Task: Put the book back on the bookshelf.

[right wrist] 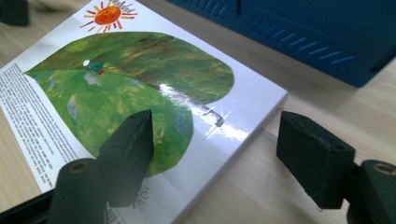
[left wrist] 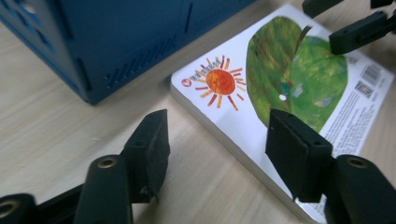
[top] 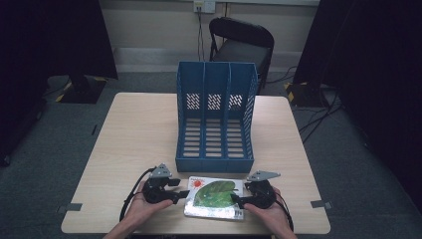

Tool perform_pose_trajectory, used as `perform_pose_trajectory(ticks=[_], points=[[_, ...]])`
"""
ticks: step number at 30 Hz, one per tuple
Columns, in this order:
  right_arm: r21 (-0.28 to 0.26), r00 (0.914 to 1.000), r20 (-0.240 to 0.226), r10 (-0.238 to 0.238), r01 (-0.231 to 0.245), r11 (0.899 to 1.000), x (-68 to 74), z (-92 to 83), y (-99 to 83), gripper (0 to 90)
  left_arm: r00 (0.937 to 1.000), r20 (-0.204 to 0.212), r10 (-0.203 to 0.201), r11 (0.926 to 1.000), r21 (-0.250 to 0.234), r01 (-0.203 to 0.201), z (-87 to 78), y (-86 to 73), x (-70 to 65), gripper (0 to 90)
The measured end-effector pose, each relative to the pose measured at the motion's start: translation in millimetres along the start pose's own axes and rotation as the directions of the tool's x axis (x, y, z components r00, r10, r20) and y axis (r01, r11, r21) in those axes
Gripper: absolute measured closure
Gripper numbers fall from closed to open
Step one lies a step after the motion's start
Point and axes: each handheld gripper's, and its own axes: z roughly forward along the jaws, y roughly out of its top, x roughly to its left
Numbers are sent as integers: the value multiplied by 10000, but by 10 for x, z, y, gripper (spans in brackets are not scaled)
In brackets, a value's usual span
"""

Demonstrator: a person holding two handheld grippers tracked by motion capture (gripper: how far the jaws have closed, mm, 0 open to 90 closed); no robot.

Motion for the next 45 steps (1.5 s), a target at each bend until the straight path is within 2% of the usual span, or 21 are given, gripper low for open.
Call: perform_pose_trajectory(ticks=[2, 4, 5, 9, 16, 19, 23, 28, 33, 36, 38, 40, 41, 43, 45], points=[[9, 9999, -113, -64, 64, 10000, 6, 11, 3, 267, 10000, 25, -61, 9994, 352, 60, 74, -21, -4, 371], [-8, 9999, -135, -34, 34, 10000, 15, 19, 3, 268, 9999, 147, -64, 9998, 213, 61, 91, -29, -20, 346], [13, 9997, -217, 61, -61, 10000, 20, 32, 5, 240, 9997, 226, -126, 9997, 207, 121, 96, -28, -21, 341], [-33, 9999, -53, -100, 100, 9999, 67, 58, 13, 223, 9989, 358, -298, 9994, 207, 291, 102, -24, -19, 307], [94, 9988, -409, -283, 287, 9995, 150, 81, 4, 202, 9982, 481, -350, 9993, 145, 343, 112, -28, -27, 281], [167, 9979, -521, -380, 389, 9991, 187, 90, -3, 172, 9990, 370, -256, 9995, 166, 250, 106, -29, -29, 296], [342, 9970, -714, -289, 314, 9989, 193, 88, -16, 148, 9998, 162, -125, 9997, 193, 122, 93, -30, -13, 387], [446, 9949, -876, -500, 541, 9975, 244, 76, -36, 130, 9999, -37, -109, 9997, 202, 109, 90, -28, -9, 386], [536, 9924, -1056, -625, 684, 9962, 263, 66, -43, 130, 9998, -93, -156, 9989, 443, 160, 103, 27, 26, 401], [542, 9924, -1086, -587, 649, 9964, 259, 66, -40, 133, 10000, 56, -61, 9995, 324, 59, 92, 2, 46, 401], [538, 9920, -1090, -634, 696, 9961, 259, 70, -38, 132, 9997, 35, -250, 9996, 135, 249, 83, -25, 42, 400], [536, 9919, -1096, -635, 697, 9961, 259, 71, -36, 134, 9986, 260, -459, 9989, 106, 457, 75, -37, 38, 350], [540, 9915, -1125, -659, 723, 9959, 262, 71, -37, 136, 9985, 261, -479, 9989, 24, 478, 76, -48, 30, 313], [555, 9908, -1160, -699, 768, 9955, 272, 68, -42, 136, 9990, 167, -403, 9992, -69, 404, 85, -58, 10, 303], [568, 9906, -1186, -681, 752, 9955, 268, 67, -39, 138, 9980, 189, -599, 9981, -98, 601, 99, -52, -7, 255]])
